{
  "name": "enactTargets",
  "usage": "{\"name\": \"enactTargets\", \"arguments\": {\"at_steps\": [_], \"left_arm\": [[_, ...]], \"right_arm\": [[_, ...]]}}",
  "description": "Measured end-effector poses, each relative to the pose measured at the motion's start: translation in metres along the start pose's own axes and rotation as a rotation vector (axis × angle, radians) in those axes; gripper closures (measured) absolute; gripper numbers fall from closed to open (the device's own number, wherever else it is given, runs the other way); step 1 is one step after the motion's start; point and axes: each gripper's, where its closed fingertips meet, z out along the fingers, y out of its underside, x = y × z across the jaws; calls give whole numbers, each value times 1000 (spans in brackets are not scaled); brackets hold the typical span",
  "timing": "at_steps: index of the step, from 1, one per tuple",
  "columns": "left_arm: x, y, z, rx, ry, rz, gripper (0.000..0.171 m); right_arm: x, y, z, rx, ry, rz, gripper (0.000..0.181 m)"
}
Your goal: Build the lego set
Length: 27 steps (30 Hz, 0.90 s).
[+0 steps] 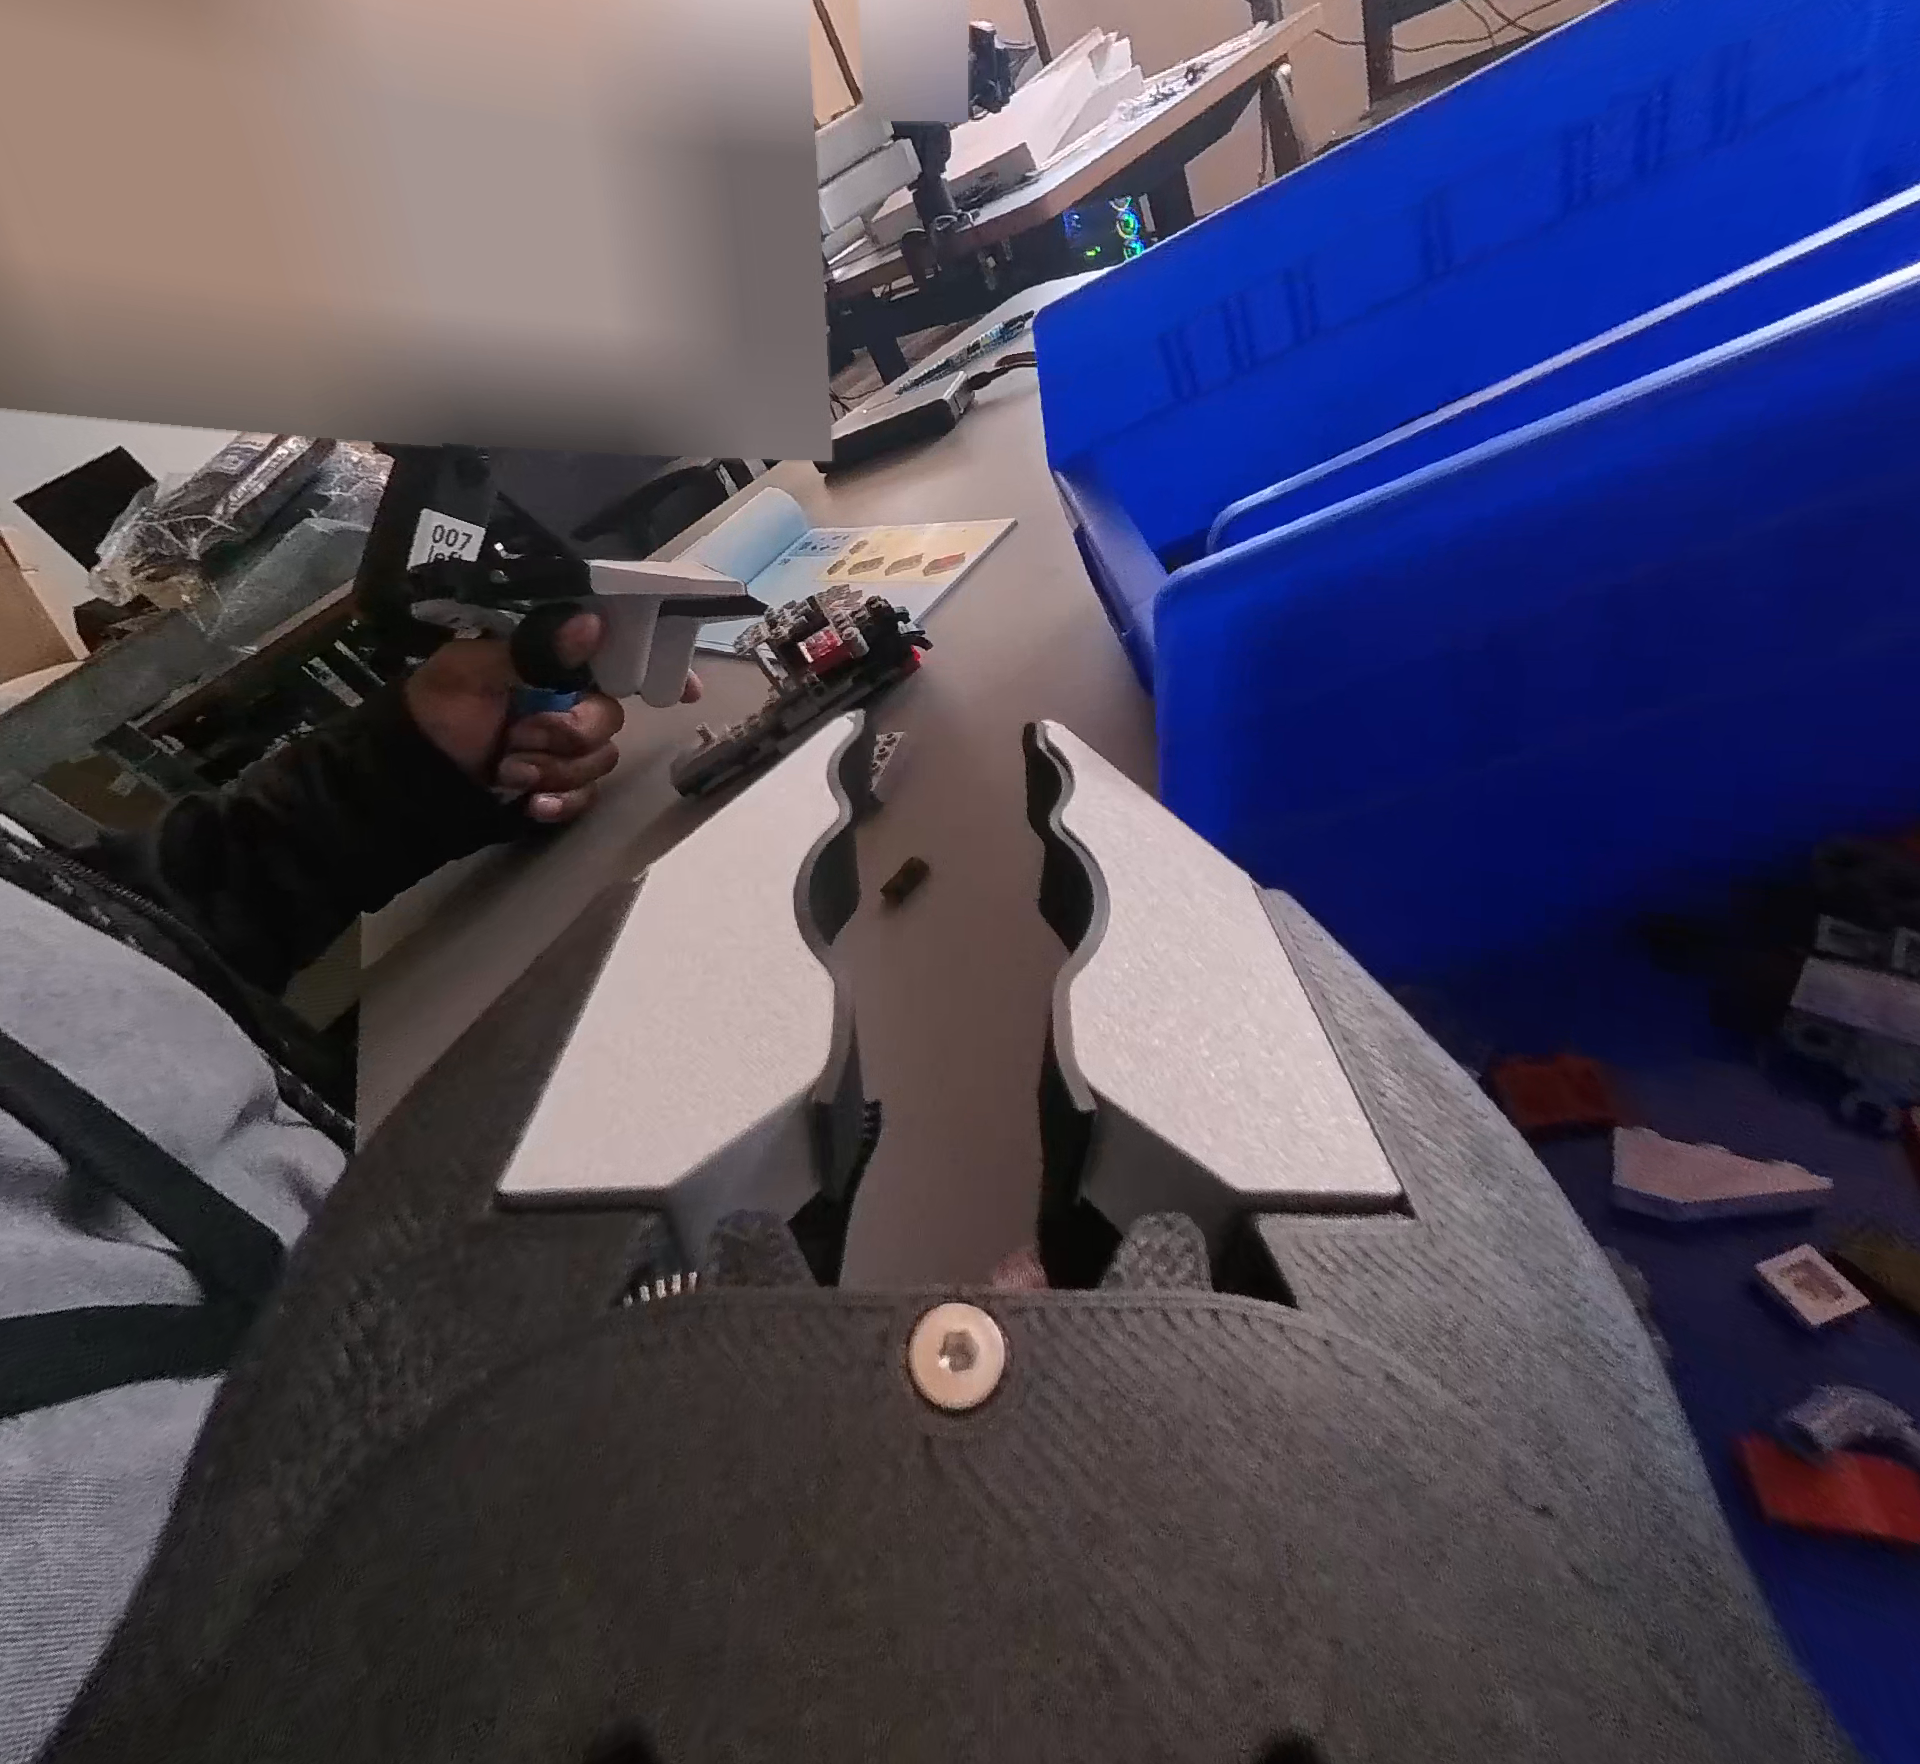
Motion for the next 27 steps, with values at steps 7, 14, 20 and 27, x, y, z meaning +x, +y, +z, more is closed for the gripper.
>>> {"name": "enactTargets", "arguments": {"at_steps": [7,14,20,27], "left_arm": [[-1,0,1,-3,-8,-2,145],[73,-41,15,-93,76,240,144],[155,-59,106,-495,198,603,138],[141,9,205,-1112,228,933,139]], "right_arm": [[2,1,1,-5,6,8,152],[2,2,2,-16,3,14,153],[-1,6,3,-38,-6,16,153],[-5,7,-1,-35,-34,15,151]]}}
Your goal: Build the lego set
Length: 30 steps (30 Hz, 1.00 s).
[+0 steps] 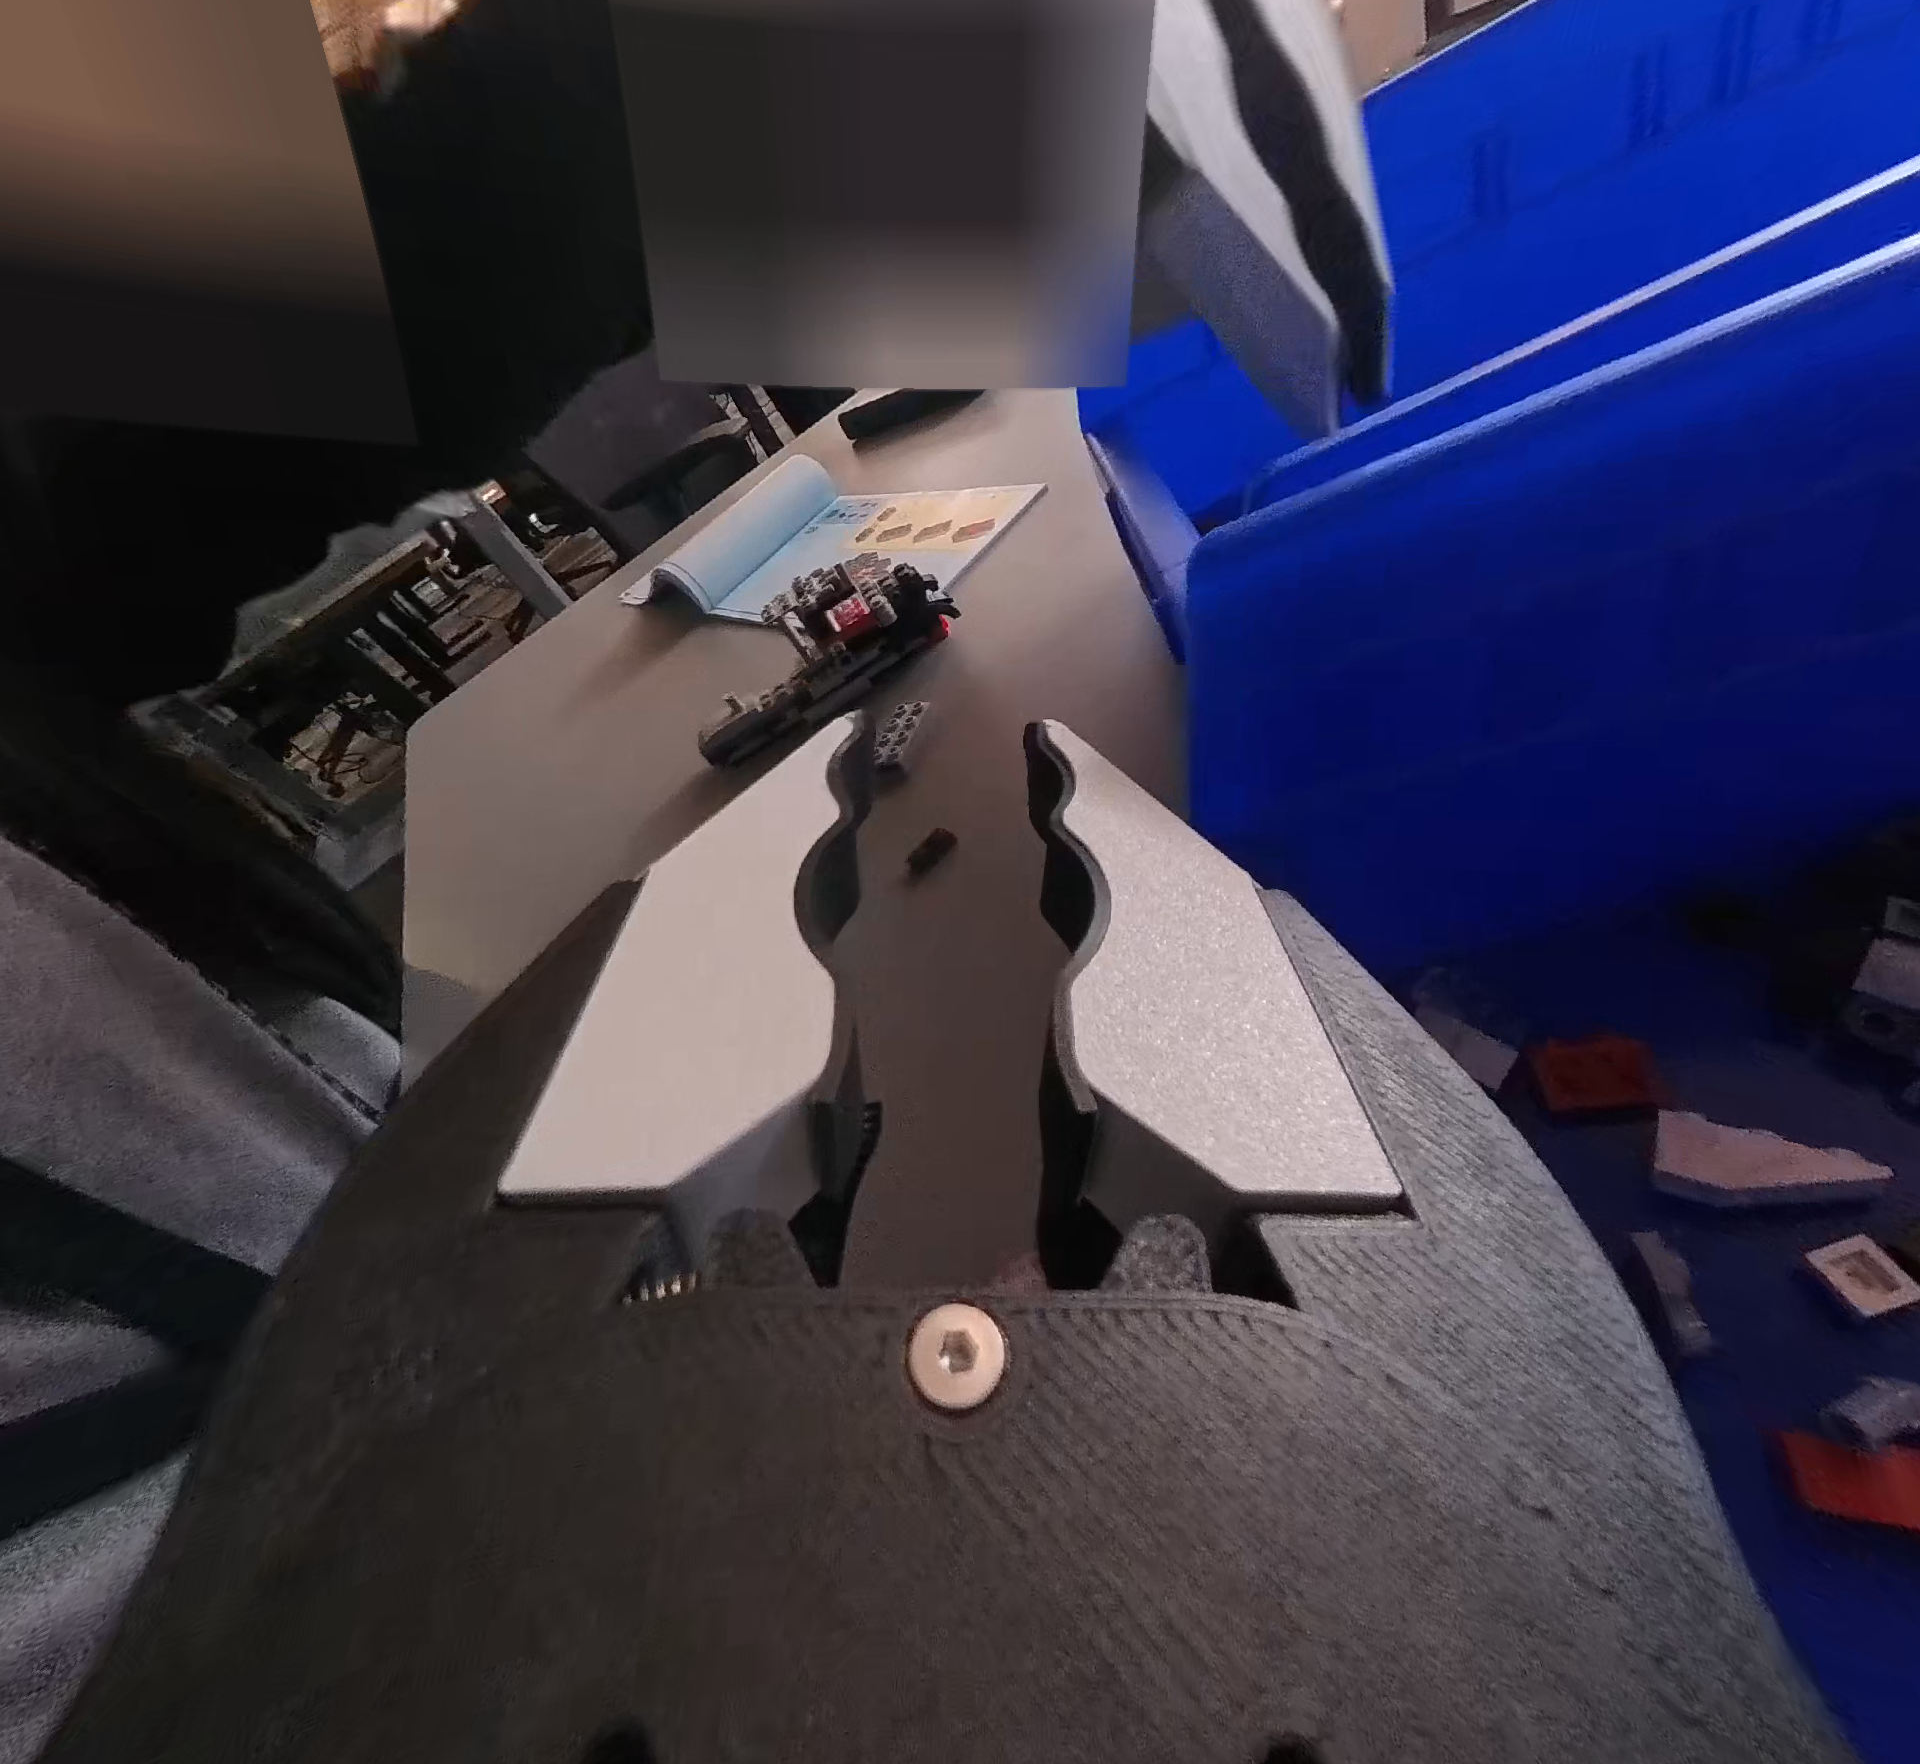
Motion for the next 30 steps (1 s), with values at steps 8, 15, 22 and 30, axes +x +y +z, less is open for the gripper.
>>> {"name": "enactTargets", "arguments": {"at_steps": [8,15,22,30], "left_arm": [[0,18,40,-254,57,553,155],[19,25,36,-259,244,744,168],[21,30,43,-342,358,821,170],[18,35,51,-386,372,854,170]], "right_arm": [[-5,-10,-16,94,-57,41,150],[-6,-6,-14,67,-59,37,149],[-5,-7,-14,68,-61,47,149],[-5,-7,-15,73,-63,50,149]]}}
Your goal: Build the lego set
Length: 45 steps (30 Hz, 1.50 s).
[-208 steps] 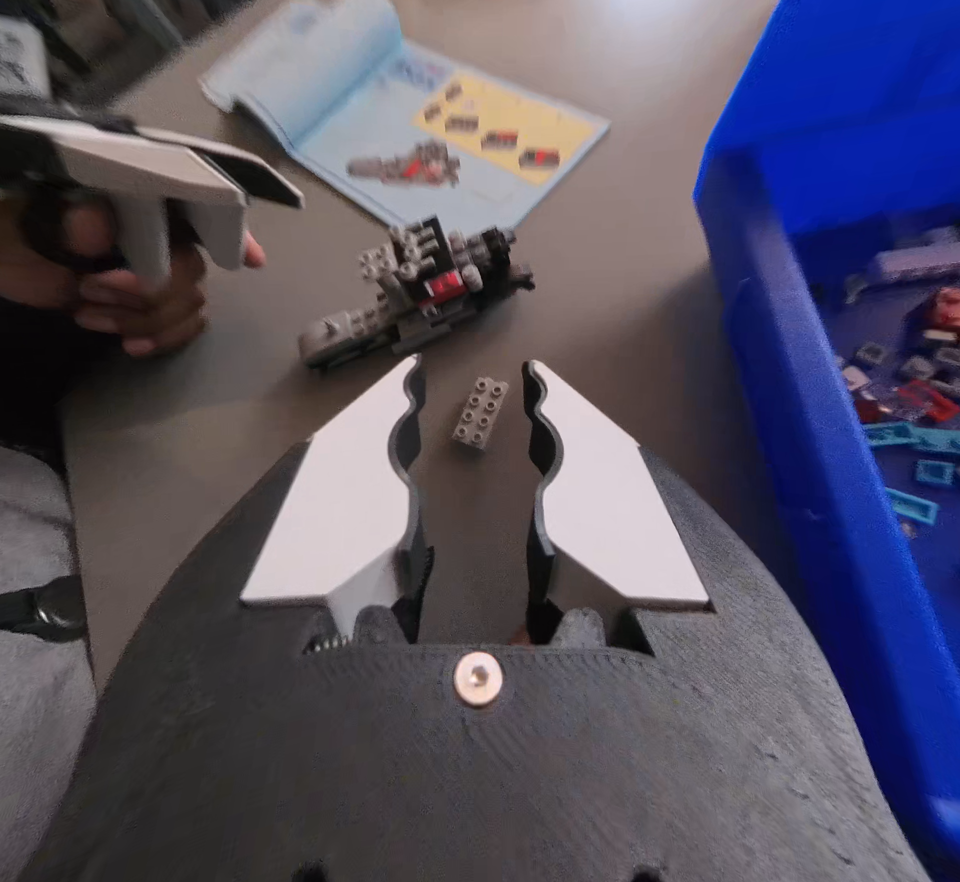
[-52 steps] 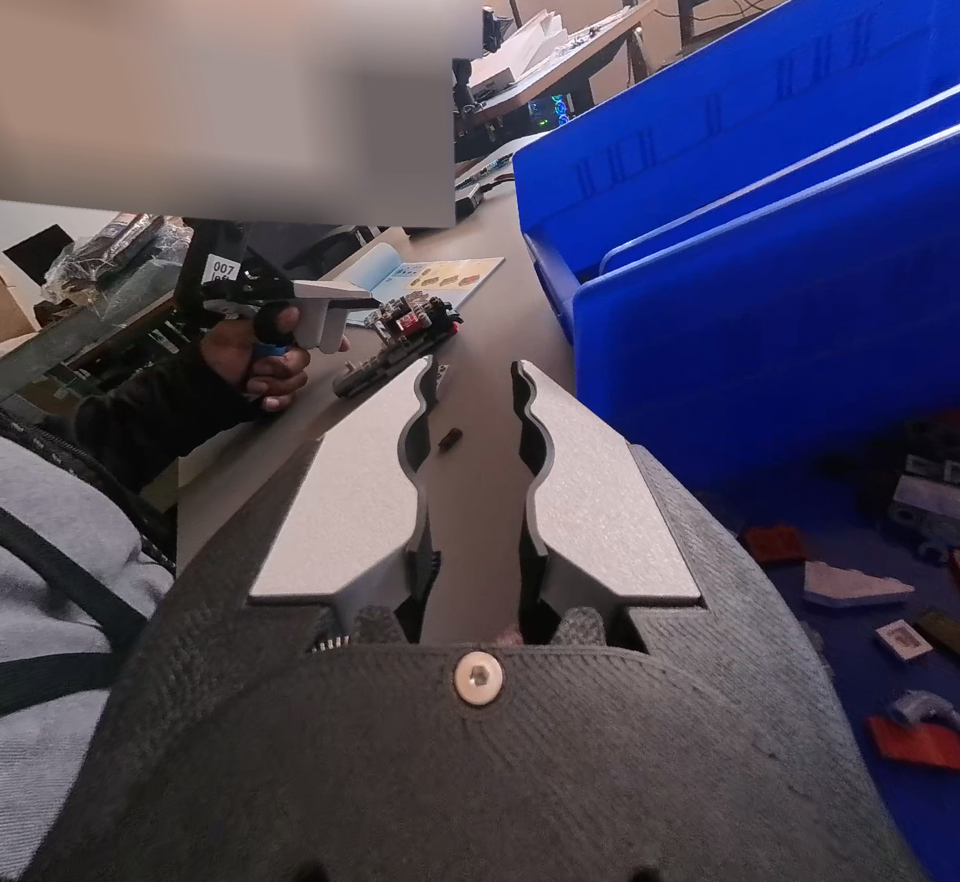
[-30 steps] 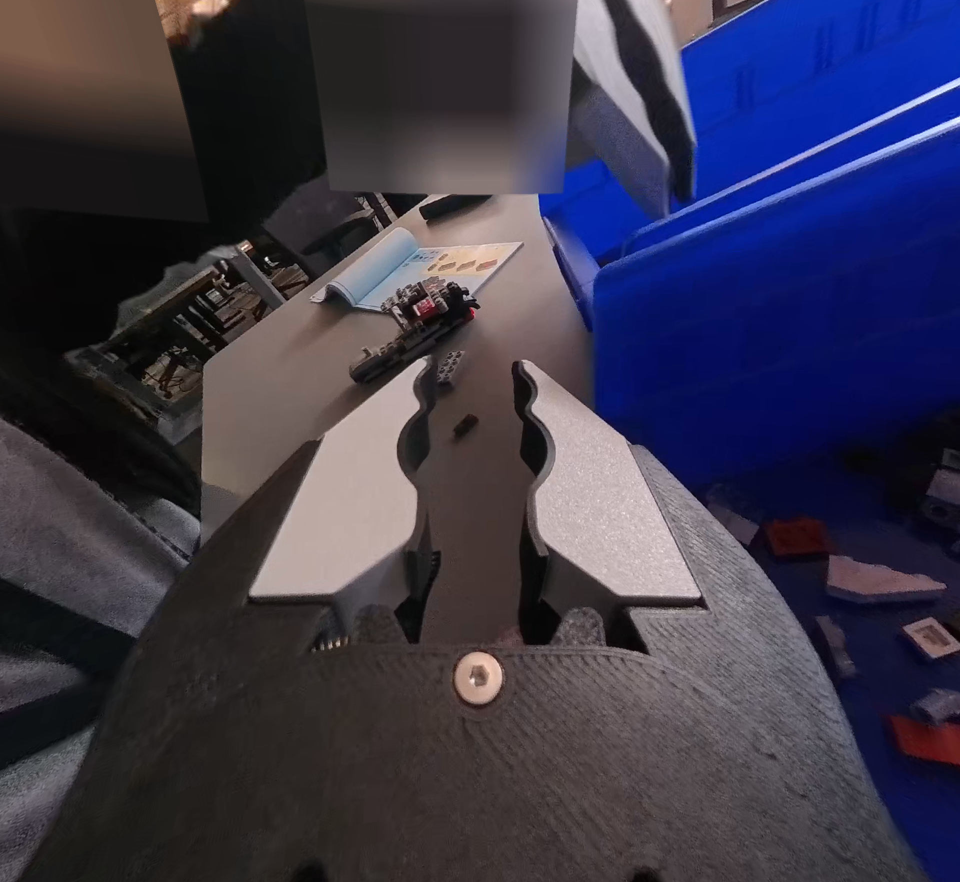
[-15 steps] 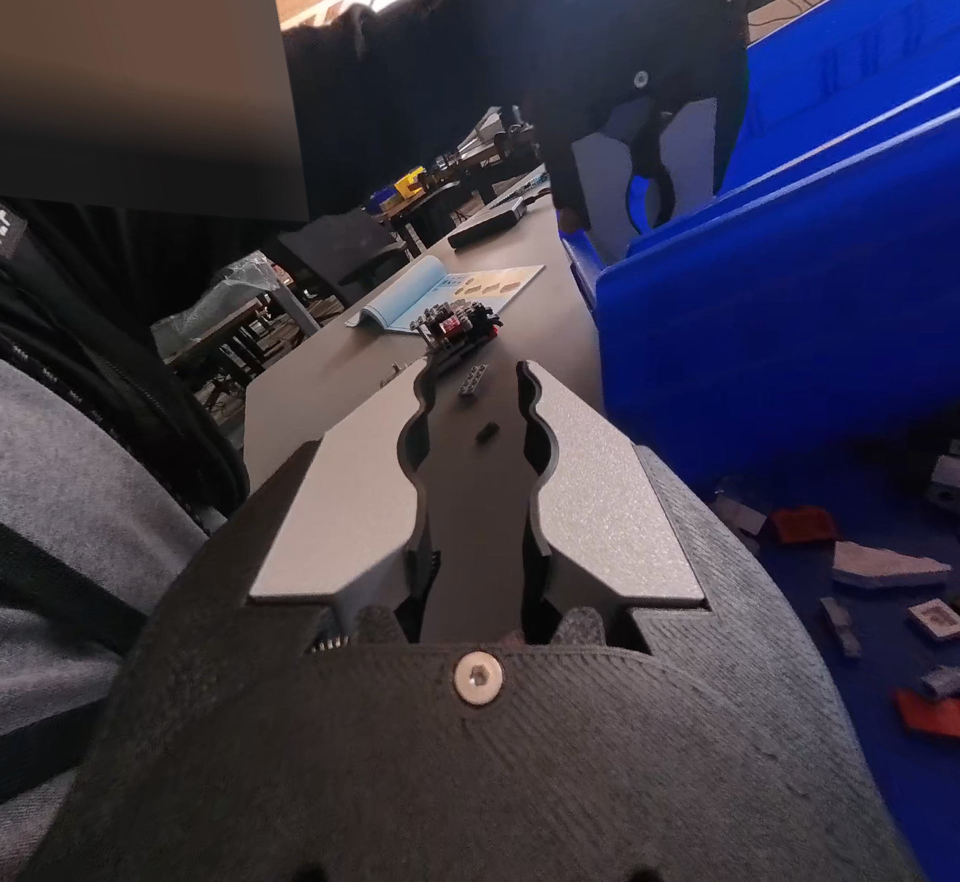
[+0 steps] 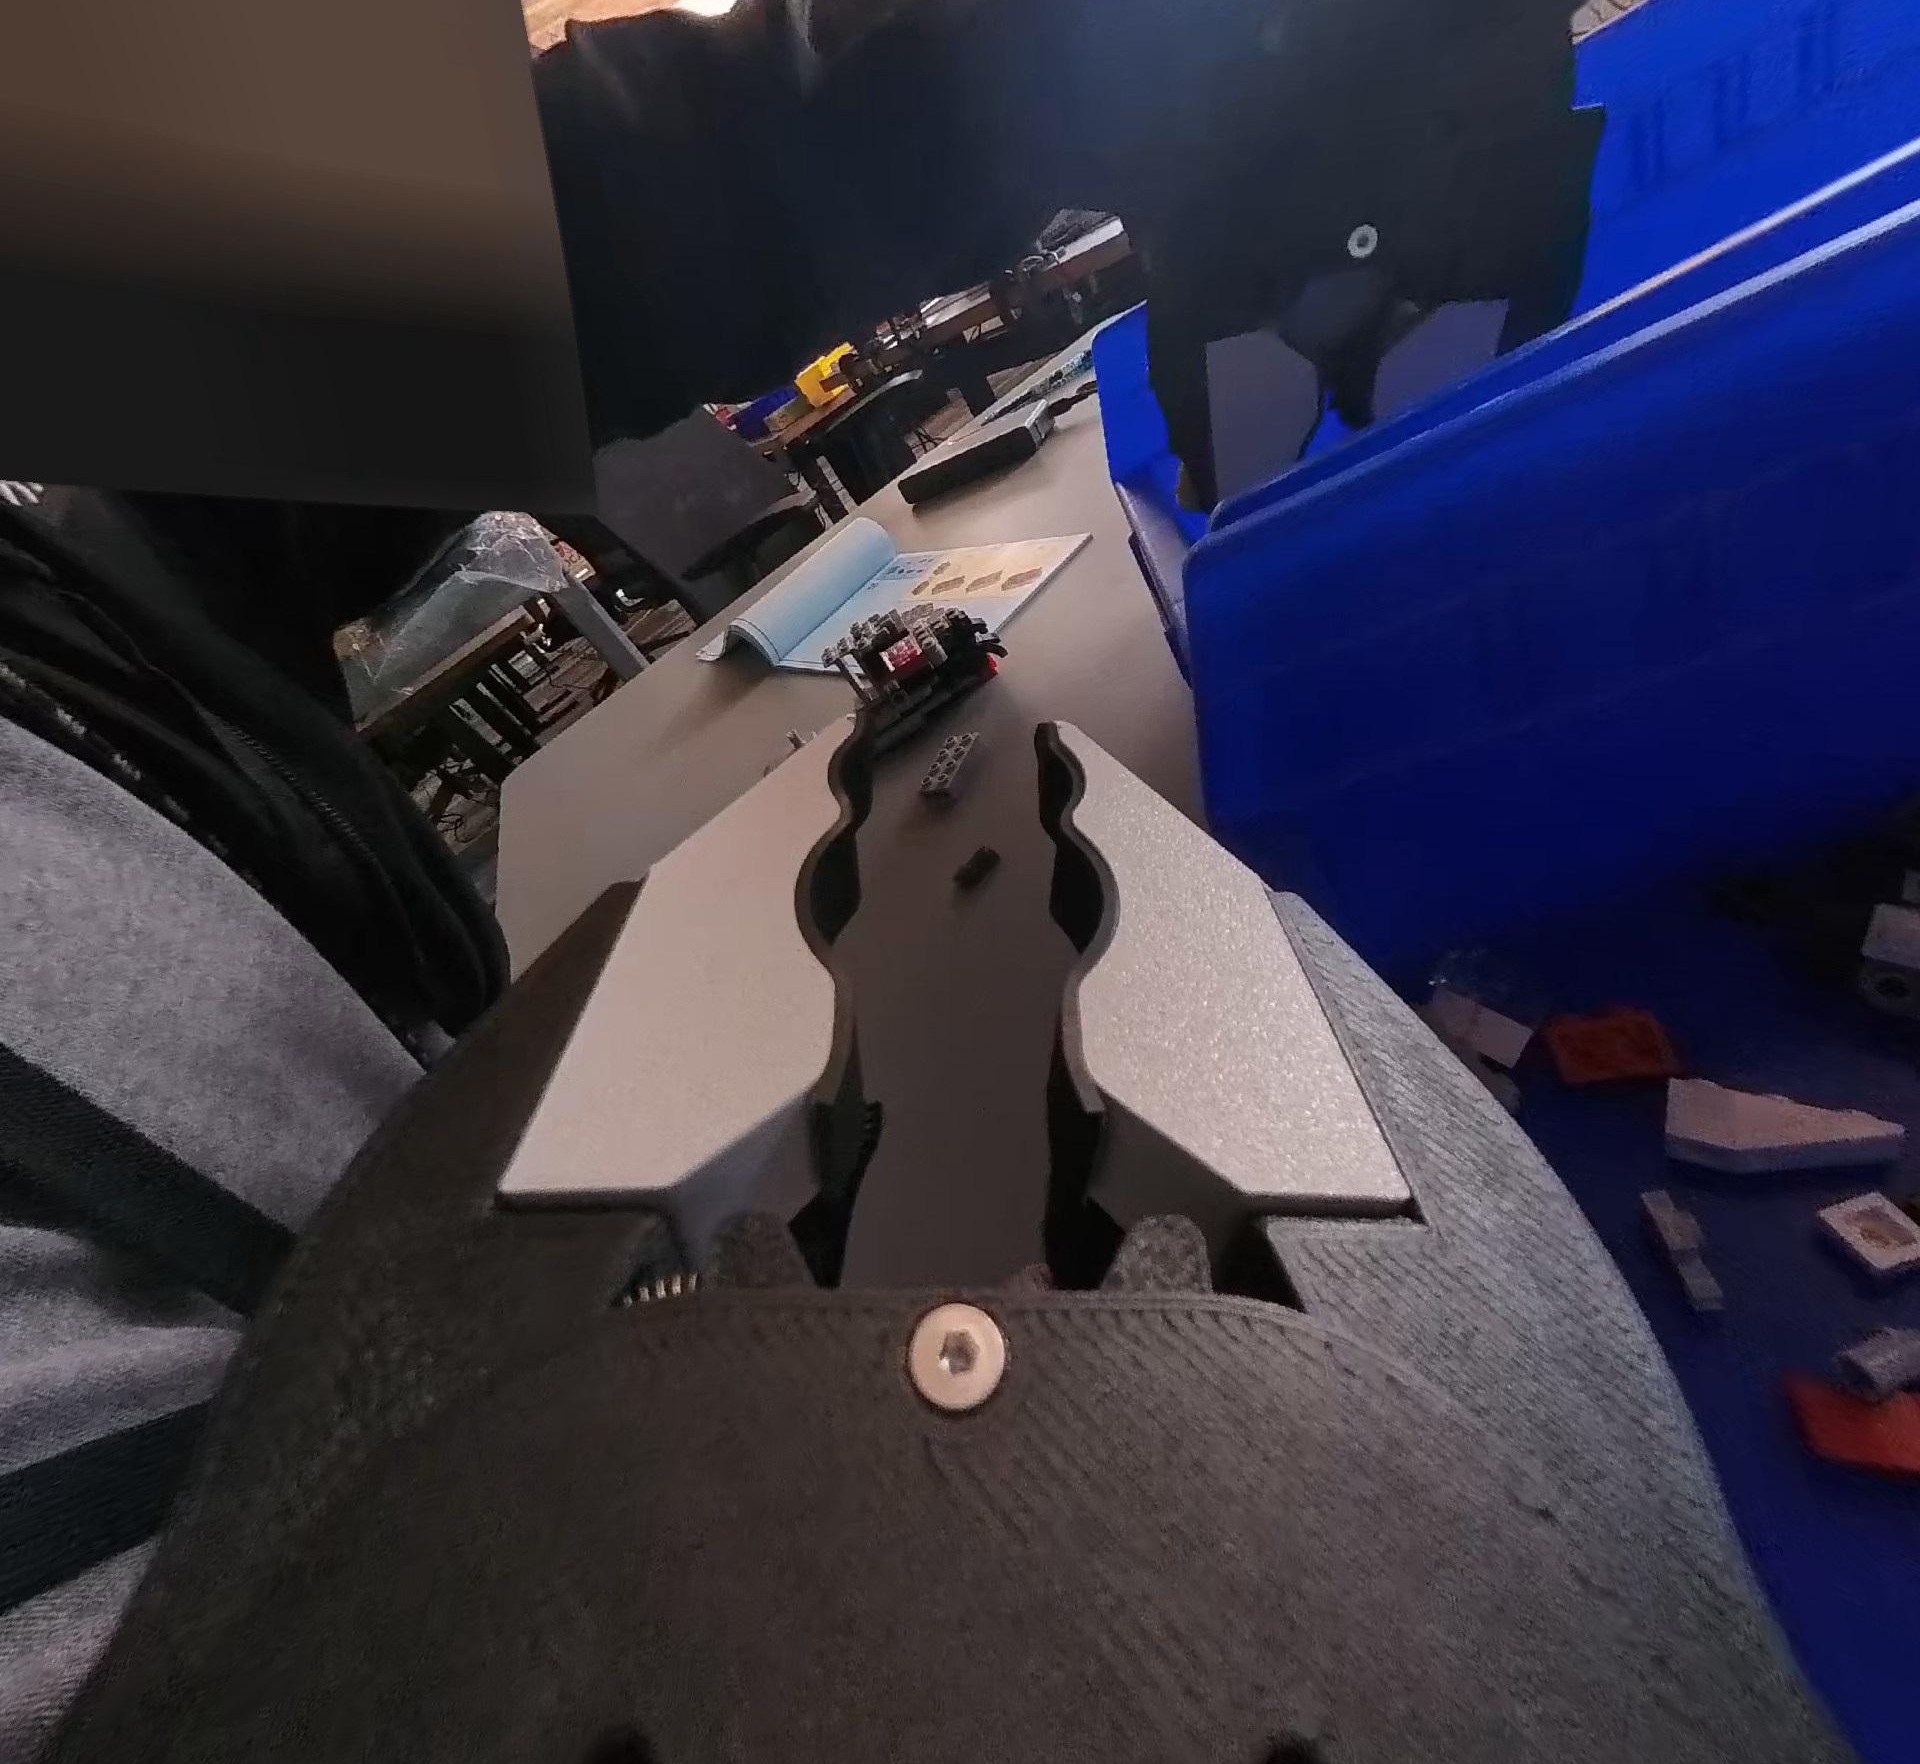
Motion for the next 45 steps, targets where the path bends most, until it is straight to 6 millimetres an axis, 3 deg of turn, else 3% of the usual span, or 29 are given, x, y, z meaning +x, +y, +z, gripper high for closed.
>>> {"name": "enactTargets", "arguments": {"at_steps": [6,15,23,31,37,45], "left_arm": [[-16,16,-10,-17,-106,-45,169],[8,6,-9,-1,2,10,170],[9,6,-1,-31,81,19,170],[-13,4,-10,26,-76,23,170],[-12,5,-20,74,-115,-19,170],[-12,10,-15,47,-178,-22,169]], "right_arm": [[-1,0,0,0,-3,0,149],[-1,0,-1,0,-7,5,149],[-1,0,-2,5,-12,11,149],[-1,0,-2,5,-15,13,149],[-1,-1,-3,8,-16,18,149],[-1,0,-2,5,-16,18,149]]}}
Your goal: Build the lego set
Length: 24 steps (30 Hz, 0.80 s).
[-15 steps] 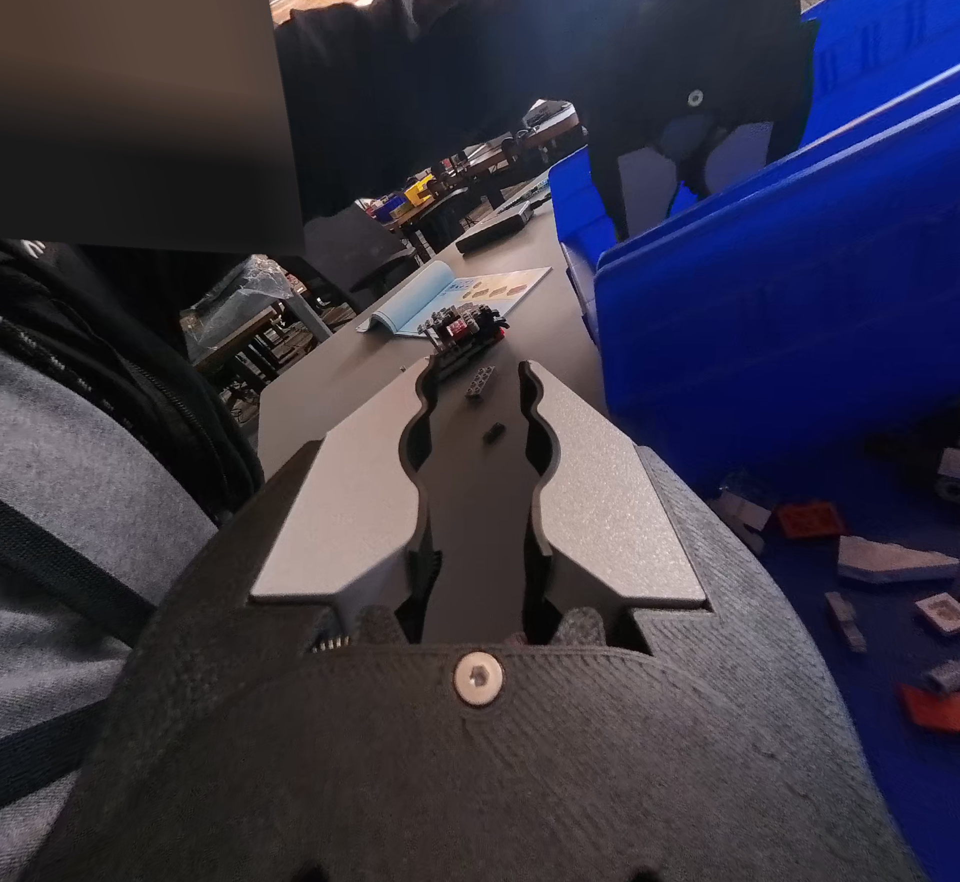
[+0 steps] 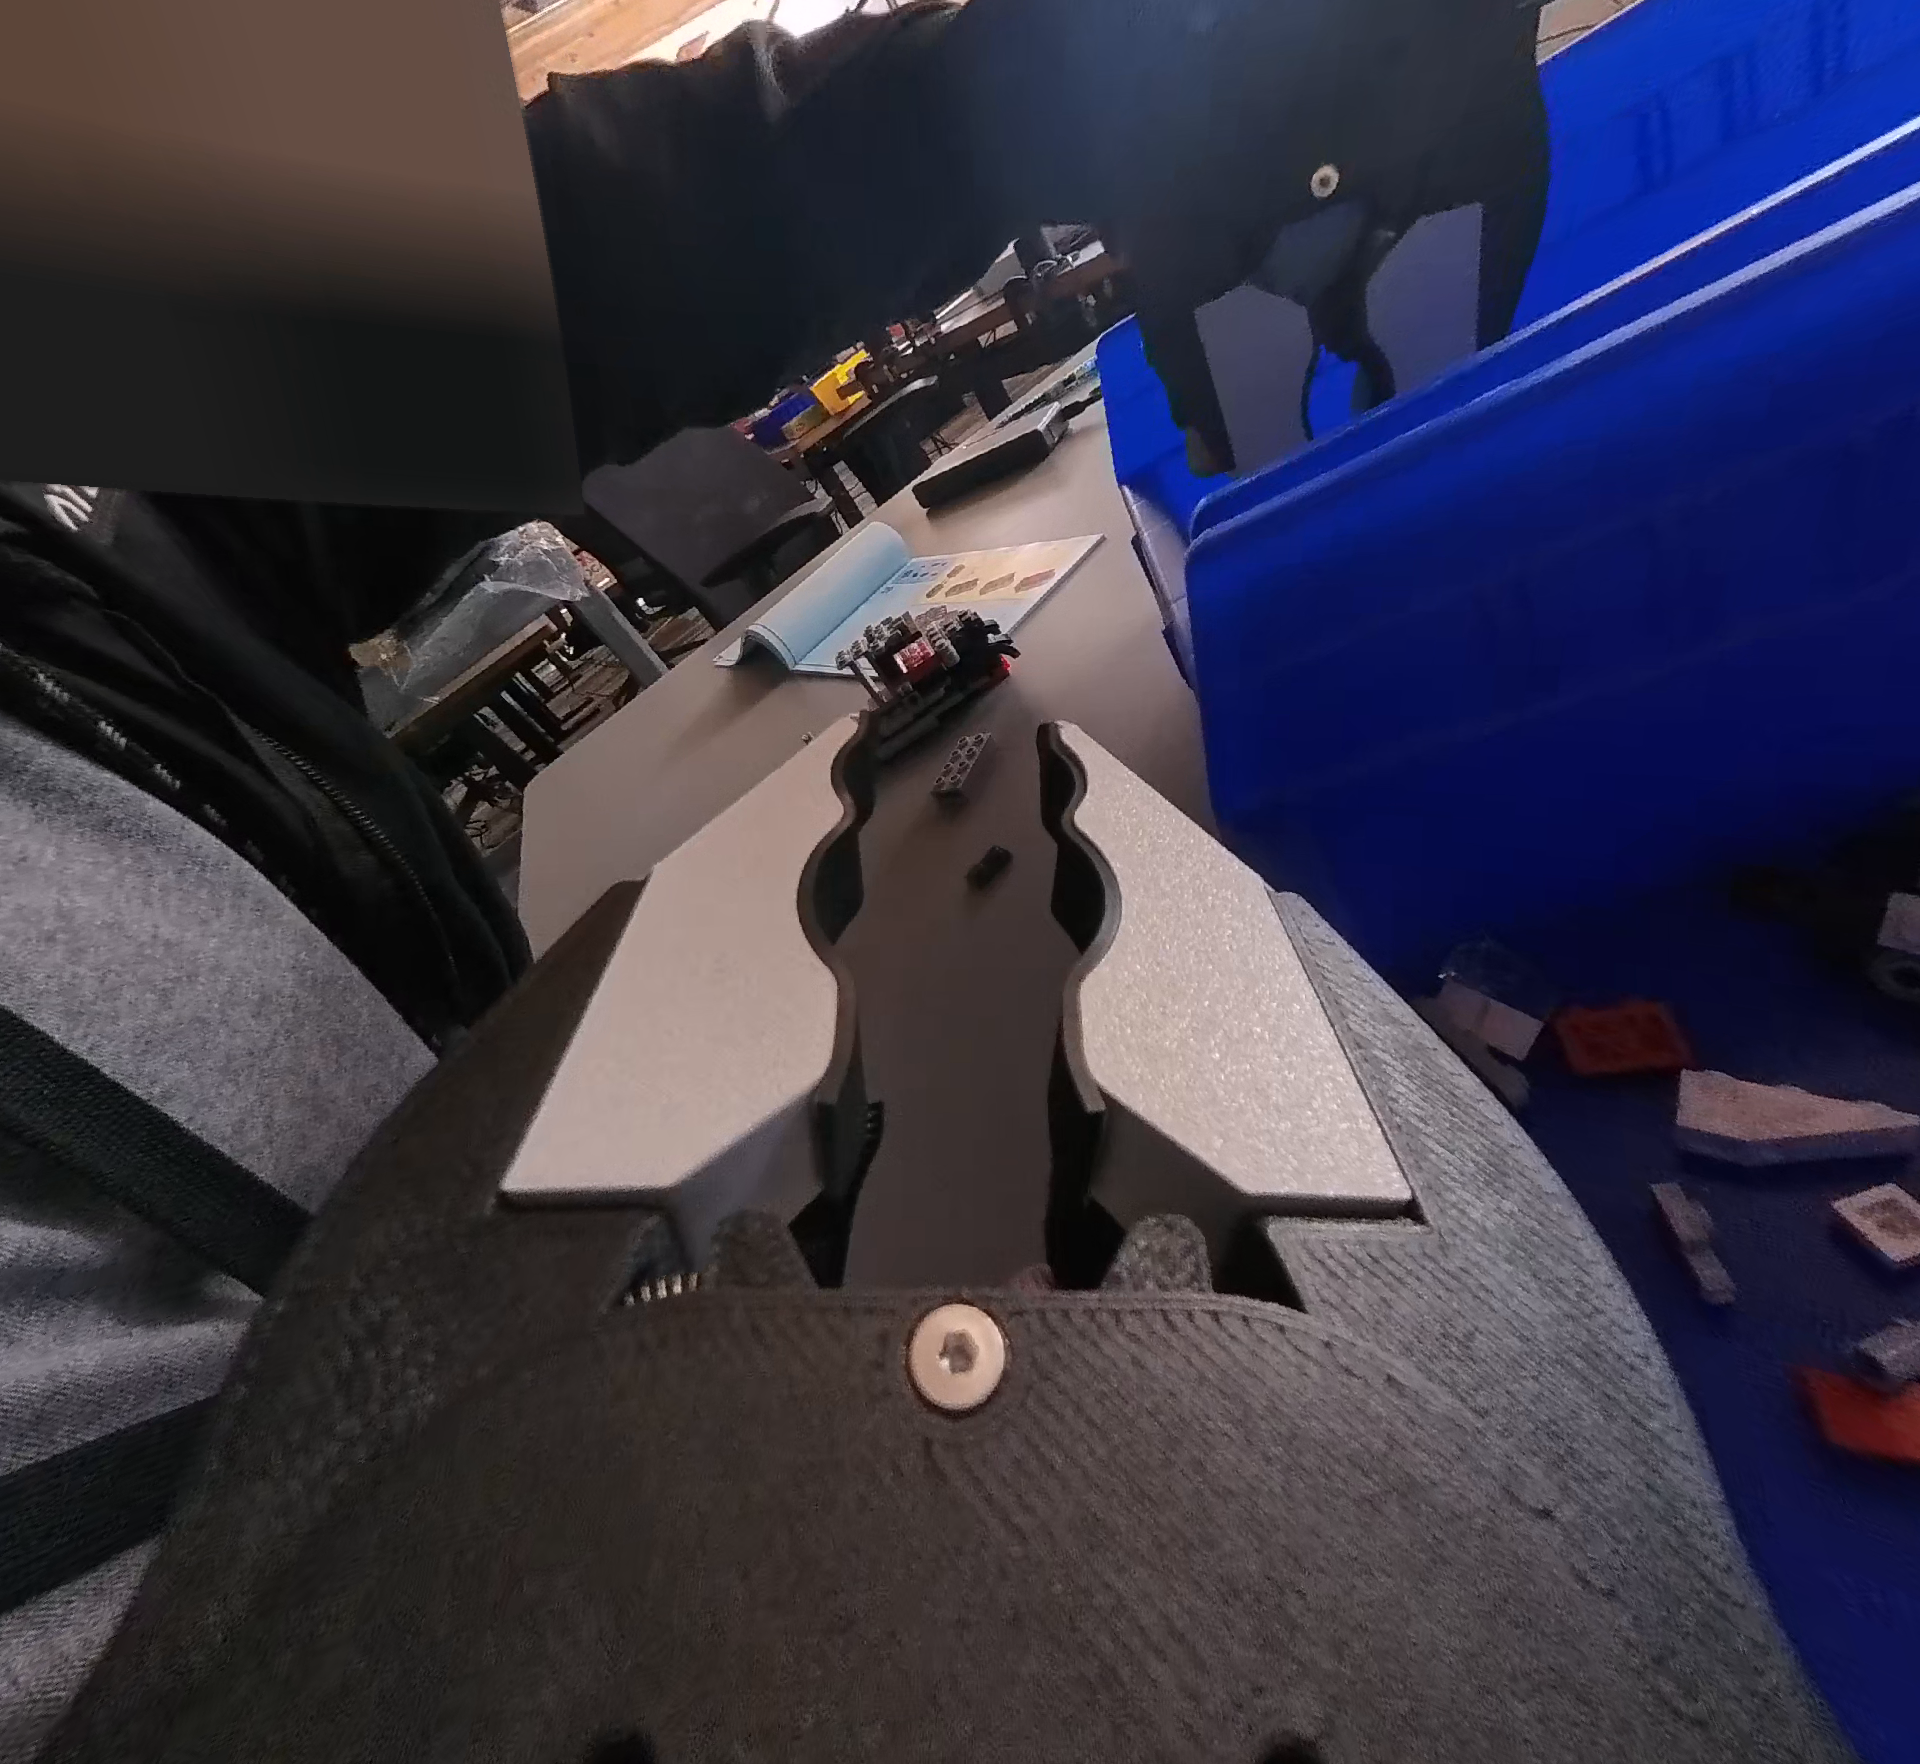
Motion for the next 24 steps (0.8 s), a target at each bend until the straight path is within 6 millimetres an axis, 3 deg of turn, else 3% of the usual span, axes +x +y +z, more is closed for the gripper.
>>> {"name": "enactTargets", "arguments": {"at_steps": [24], "left_arm": [[3,-1,7,-1,-95,17,160]], "right_arm": [[1,0,0,-2,2,6,149]]}}
